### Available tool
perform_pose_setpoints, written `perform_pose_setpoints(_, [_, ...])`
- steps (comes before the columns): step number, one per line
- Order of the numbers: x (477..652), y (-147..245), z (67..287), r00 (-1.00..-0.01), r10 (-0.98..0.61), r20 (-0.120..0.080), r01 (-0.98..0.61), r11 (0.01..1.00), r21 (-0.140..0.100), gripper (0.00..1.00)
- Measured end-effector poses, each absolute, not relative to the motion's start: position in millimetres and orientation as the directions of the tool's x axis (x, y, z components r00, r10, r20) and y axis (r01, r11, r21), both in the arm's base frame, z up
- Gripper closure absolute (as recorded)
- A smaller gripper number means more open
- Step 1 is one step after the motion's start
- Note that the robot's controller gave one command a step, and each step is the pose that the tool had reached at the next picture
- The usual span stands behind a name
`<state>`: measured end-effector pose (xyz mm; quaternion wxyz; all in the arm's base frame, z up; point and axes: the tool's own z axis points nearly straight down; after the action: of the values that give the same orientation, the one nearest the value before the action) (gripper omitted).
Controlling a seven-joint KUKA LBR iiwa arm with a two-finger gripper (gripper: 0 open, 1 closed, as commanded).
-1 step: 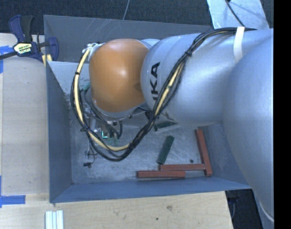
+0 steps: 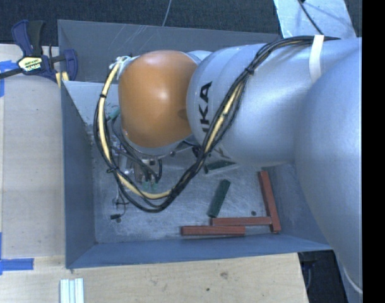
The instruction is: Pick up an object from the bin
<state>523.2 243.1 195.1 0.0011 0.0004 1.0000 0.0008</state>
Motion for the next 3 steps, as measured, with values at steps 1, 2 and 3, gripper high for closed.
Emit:
perform_pose_setpoints(1, [556.2, 236.0, 167.3, -0.998, -0.068, -0.009, -0.068, 0.998, 0.003, 0.00])
perform_pose_setpoints(2, [598.8, 174.3, 117.0, -0.985, -0.173, -0.003, -0.173, 0.985, 0.000, 0.00])
perform_pose_setpoints(3, [602.4, 171.1, 116.0, -0.985, -0.174, -0.004, -0.174, 0.985, 0.000, 0.00])
